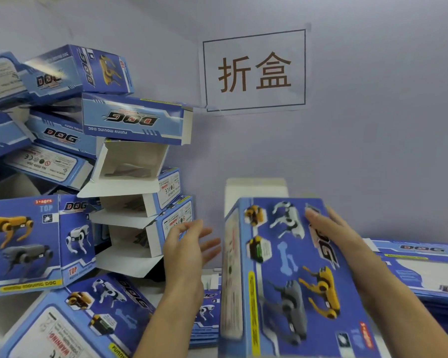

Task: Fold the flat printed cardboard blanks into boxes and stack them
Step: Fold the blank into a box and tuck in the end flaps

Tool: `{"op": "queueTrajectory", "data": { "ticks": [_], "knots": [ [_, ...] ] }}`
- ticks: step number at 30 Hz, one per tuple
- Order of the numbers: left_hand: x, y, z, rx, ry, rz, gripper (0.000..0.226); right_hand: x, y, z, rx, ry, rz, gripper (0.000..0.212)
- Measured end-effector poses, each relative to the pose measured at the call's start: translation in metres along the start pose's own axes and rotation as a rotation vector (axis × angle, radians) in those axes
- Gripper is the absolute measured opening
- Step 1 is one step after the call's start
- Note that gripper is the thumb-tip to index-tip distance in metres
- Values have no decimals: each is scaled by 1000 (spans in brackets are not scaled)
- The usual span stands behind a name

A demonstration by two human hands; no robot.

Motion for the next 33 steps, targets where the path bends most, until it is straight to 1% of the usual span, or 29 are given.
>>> {"op": "queueTrajectory", "data": {
  "ticks": [2, 3, 4, 6, 7, 9, 10, 12, 16, 18, 20, 23, 25, 28, 31, 33],
  "knots": [
    [-2, 3, 12, 66, -93, 21, 8, -3, -6, -4, 26, 94, -119, 45],
    [-4, 3, 18, 123, -141, 32, 10, -5, -4, -10, 28, 133, -153, 48],
    [-6, 4, 24, 190, -186, 48, 11, -7, -5, -11, 14, 169, -182, 48],
    [-12, 5, 34, 317, -273, 95, 16, -9, -5, -9, -20, 169, -219, 47],
    [-16, 6, 38, 356, -328, 112, 27, -7, -4, -6, -32, 136, -217, 48],
    [-20, 4, 44, 394, -429, 115, 60, -4, -1, 4, -46, 38, -206, 53],
    [-21, 4, 46, 409, -460, 121, 70, -3, 1, 9, -60, -8, -198, 56],
    [-24, 7, 48, 423, -484, 173, 78, -1, 4, 16, -65, -72, -194, 59],
    [-23, 13, 45, 373, -453, 316, 90, 1, 8, 20, -23, -151, -172, 59],
    [-22, 12, 44, 356, -470, 306, 89, 1, 10, 21, -31, -169, -161, 58],
    [-22, 14, 42, 360, -474, 337, 73, 2, 11, 20, -45, -137, -158, 56],
    [-26, 17, 44, 327, -498, 385, 47, 2, 10, 19, -130, -52, -167, 63],
    [-27, 16, 46, 277, -509, 390, 39, 2, 10, 18, -190, -1, -176, 60],
    [-29, 14, 49, 272, -518, 392, 43, 0, 11, 21, -250, 28, -169, 48],
    [-30, 12, 52, 325, -528, 379, 45, 2, 14, 21, -276, 62, -155, 44],
    [-29, 11, 53, 374, -527, 339, 46, 2, 17, 22, -276, 76, -162, 41]
  ]
}}
Point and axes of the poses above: each hand's wrist, its own x-axis towards the middle knuckle, its own z-axis out of the palm, y = z × x, the point moved 5 cm from there along x, towards the middle knuckle, and after that the axes turned 10 degrees about -y, right-handed, at the moved point
